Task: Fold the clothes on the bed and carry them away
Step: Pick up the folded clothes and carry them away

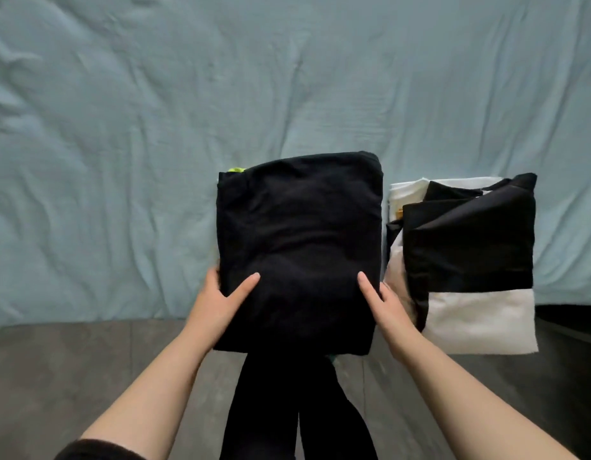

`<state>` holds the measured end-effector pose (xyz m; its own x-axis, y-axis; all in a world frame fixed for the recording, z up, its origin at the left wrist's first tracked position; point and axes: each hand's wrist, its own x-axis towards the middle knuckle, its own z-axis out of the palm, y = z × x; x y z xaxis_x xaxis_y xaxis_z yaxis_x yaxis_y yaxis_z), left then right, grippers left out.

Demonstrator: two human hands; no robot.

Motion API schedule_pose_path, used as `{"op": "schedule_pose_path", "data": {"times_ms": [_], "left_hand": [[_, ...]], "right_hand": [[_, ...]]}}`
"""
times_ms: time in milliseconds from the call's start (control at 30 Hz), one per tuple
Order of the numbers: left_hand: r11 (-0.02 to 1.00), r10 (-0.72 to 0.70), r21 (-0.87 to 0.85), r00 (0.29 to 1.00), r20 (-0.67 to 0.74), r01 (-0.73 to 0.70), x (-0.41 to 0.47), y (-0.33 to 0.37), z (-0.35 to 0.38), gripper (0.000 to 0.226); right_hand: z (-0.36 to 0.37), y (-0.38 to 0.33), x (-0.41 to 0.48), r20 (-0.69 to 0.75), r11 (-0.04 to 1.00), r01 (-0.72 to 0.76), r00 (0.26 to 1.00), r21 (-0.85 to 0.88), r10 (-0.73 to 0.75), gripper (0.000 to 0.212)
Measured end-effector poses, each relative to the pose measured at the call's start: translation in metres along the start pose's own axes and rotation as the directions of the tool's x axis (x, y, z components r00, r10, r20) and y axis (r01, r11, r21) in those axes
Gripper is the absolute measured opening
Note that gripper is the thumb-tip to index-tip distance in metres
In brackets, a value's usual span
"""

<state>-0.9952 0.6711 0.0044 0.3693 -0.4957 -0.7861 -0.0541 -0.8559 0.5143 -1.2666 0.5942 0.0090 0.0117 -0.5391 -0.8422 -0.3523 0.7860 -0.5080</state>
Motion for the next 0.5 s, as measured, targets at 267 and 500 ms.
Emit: {"op": "schedule_pose_path", "data": {"times_ms": [267,500], "left_hand": [[0.985,0.128,0.129,0.989,-0.072,-0.118,-0.027,0.0,0.037,0.068],[0.904,0.243,0.417,0.917,-0.317,-0.096,-0.041,0.014,0.051,0.084]], "right_hand": [[0.003,0.003,-0.022,-0.434,0.969,0.191,0.867,-0.16,-0.242,0.044],[0.003,0.005,-0.038,-0.407,0.837,0.242,0.786,-0.491,-0.466,0.048]]}}
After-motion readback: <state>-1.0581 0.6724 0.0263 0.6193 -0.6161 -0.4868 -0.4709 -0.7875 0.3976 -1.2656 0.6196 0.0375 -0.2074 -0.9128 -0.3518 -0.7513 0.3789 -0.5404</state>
